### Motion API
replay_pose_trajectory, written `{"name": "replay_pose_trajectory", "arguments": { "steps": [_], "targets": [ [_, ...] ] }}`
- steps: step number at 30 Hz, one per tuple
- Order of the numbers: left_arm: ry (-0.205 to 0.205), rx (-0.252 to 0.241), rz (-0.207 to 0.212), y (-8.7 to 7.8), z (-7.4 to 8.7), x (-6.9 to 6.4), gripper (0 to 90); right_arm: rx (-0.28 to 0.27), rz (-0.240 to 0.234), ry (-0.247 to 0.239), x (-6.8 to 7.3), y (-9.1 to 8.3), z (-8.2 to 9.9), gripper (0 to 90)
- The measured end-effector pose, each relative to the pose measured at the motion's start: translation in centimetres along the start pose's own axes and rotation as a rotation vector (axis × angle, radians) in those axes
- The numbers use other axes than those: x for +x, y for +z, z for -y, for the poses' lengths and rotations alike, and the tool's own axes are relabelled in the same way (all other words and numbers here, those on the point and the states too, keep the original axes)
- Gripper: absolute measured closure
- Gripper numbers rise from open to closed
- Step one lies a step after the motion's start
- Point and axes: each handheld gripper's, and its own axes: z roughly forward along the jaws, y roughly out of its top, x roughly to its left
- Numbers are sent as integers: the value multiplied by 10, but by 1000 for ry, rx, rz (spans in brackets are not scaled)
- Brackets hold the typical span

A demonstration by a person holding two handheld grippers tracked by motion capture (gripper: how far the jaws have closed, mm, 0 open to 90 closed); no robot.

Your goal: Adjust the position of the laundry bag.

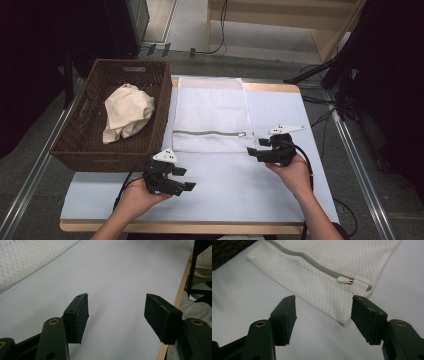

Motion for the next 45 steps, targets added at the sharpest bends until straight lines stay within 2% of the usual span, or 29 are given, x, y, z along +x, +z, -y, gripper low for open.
{"name": "replay_pose_trajectory", "arguments": {
  "steps": [3, 4, 6, 12, 16, 19, 23, 24, 27, 30, 34, 37, 42, 45],
  "targets": [
    [-9, 6, -6, 0, 2, -1, 378, 0, 12, 14, -6, 4, -3, 384],
    [-13, 21, -17, -1, 2, -1, 389, 3, 10, 35, -10, 7, -5, 387],
    [-20, 27, -20, -2, 2, -2, 392, 4, 16, 33, -11, 10, -8, 387],
    [-27, 14, -32, -5, 7, -4, 391, 4, 33, 27, -16, 22, -20, 398],
    [-25, 1, -30, -6, 9, -6, 389, 10, 39, 45, -21, 32, -26, 409],
    [-46, 4, -19, -8, 11, -6, 395, 14, 48, 56, -26, 39, -32, 417],
    [-48, -2, -22, -10, 12, -6, 394, 19, 53, 64, -30, 46, -37, 418],
    [-65, -11, -18, -12, 13, -6, 390, 17, 57, 71, -32, 49, -41, 415],
    [-69, -23, -19, -15, 14, -6, 384, 13, 73, 80, -34, 54, -45, 401],
    [-69, -26, -25, -18, 16, -6, 381, 12, 68, 84, -35, 59, -48, 403],
    [-70, -30, -29, -18, 19, -6, 377, 38, 89, 79, -40, 71, -54, 414],
    [-79, -38, -18, -19, 21, -5, 376, 49, 90, 107, -48, 82, -58, 423],
    [-83, -39, -27, -20, 23, -3, 377, 66, 104, 130, -56, 92, -59, 434],
    [-83, -38, -35, -21, 24, -2, 378, 85, 116, 121, -59, 99, -60, 434]
  ]
}}
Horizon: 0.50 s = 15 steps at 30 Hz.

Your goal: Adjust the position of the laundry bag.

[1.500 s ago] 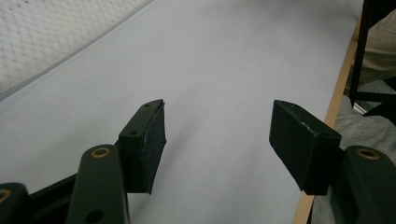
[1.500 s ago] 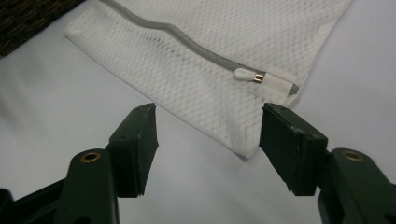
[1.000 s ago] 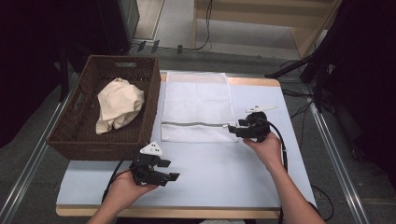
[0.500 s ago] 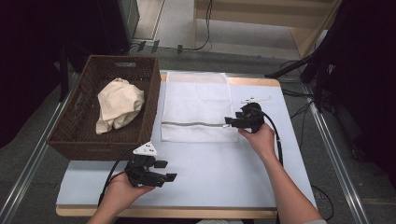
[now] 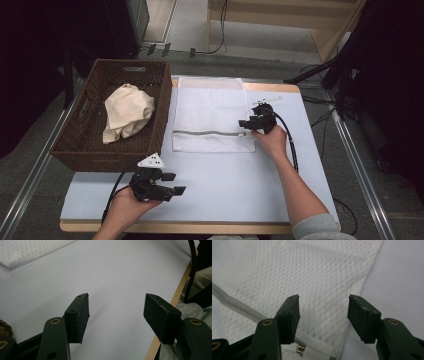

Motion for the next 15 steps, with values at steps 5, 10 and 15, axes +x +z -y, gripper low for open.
{"name": "replay_pose_trajectory", "arguments": {
  "steps": [5, 10, 15],
  "targets": [
    [-3, -3, -5, 0, 1, 0, 378, 8, 13, 6, -2, 8, -2, 435],
    [-7, -3, -7, 0, 2, 0, 378, -4, 9, 17, -4, 12, -2, 451],
    [-8, 2, -12, 1, 1, 0, 379, 4, 1, -19, 4, 15, -1, 518]
  ]
}}
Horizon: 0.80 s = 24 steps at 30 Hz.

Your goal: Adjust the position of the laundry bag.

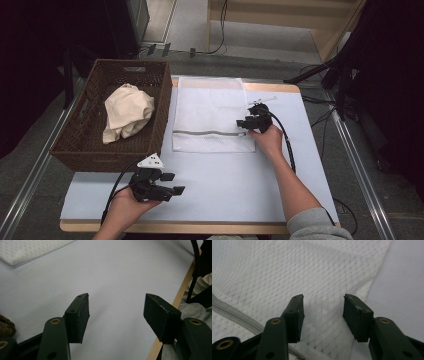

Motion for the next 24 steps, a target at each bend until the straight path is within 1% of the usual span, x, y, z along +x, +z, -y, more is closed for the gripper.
{"name": "replay_pose_trajectory", "arguments": {
  "steps": [1, 3, 4, 5, 7, 8, 9, 10, 13, 14, 16, 17, 19, 20, 21, 22, 23, 24],
  "targets": [
    [0, 0, 0, 0, 0, 0, 379, 3, 9, -15, 2, 1, 0, 517],
    [1, 3, -2, 0, 0, 0, 379, 5, 15, -24, 4, 1, 0, 519],
    [2, 3, -3, 0, 0, 0, 379, 8, 29, -27, 5, 1, -1, 520],
    [4, 1, 1, 0, 0, 0, 380, 7, 28, -27, 5, 1, -1, 513],
    [6, 2, -1, -1, 0, 0, 379, 6, 66, -33, 3, -1, -1, 502],
    [6, 4, -3, -1, 0, 0, 380, 10, 100, -32, -1, -2, -1, 492],
    [6, 4, -3, -1, 0, 0, 379, 10, 100, -32, -1, -2, -1, 492],
    [1, -3, -1, -1, 0, 0, 380, 10, 90, -18, -6, -2, 1, 488],
    [-2, -3, -2, 0, 0, 1, 380, 8, 91, -12, -5, -2, 1, 489],
    [0, 2, 1, 0, 0, 1, 379, 4, 99, -16, -3, -1, 1, 501],
    [4, 8, -5, 0, 0, 0, 380, -1, 117, -36, -1, 0, 2, 535],
    [4, 8, -5, 0, 0, 0, 380, -1, 117, -36, -1, 0, 2, 535],
    [5, 7, -2, 0, 0, 0, 380, -4, 117, -39, 0, -1, 3, 581],
    [0, 3, -5, 0, 0, 0, 380, -4, 110, -29, 0, -2, 4, 663],
    [0, 3, -5, 0, 0, 0, 380, -4, 110, -29, 0, -2, 4, 663],
    [1, 2, -7, 0, 0, 0, 381, 5, 108, -28, 1, -3, 4, 735],
    [-1, 0, -8, 0, 0, 0, 381, 5, 108, -28, 1, -3, 4, 735],
    [-5, -6, -3, 0, 0, 1, 386, 18, 93, -21, 0, -4, 3, 809]
  ]
}}
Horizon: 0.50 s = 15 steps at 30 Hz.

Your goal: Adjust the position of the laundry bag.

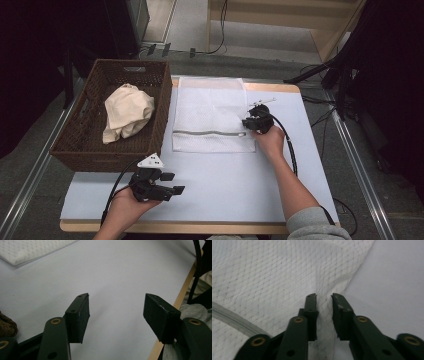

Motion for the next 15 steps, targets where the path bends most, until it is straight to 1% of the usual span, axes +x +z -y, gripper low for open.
{"name": "replay_pose_trajectory", "arguments": {
  "steps": [2, 3, 4, 5, 6, 7, 9, 11, 14, 15],
  "targets": [
    [-6, 0, -3, 0, 0, 1, 387, 3, -6, 8, 0, 0, 0, 827],
    [-5, 0, -4, 1, 0, 1, 389, 8, -16, 13, -1, 0, 0, 864],
    [0, 4, -17, 1, 0, 0, 389, 15, -33, 25, -2, -1, -1, 877],
    [0, 4, -17, 1, 0, 0, 387, 15, -33, 25, -2, -1, -1, 877],
    [3, -1, -27, 1, 0, 0, 387, 23, -36, 35, -2, -1, -1, 881],
    [2, -5, -26, 1, 0, 0, 386, 44, -47, 47, -3, -2, -3, 884],
    [-2, -5, -24, 1, 0, 0, 386, 60, -59, 53, -4, -4, -3, 887],
    [1, 1, -22, 1, 0, 1, 386, 69, -67, 70, -5, -5, -2, 888],
    [4, 6, -20, 2, 0, 2, 386, 86, -72, 71, -6, -7, -2, 888],
    [1, 0, -20, 2, 0, 2, 387, 87, -74, 69, -6, -8, -2, 888]
  ]
}}
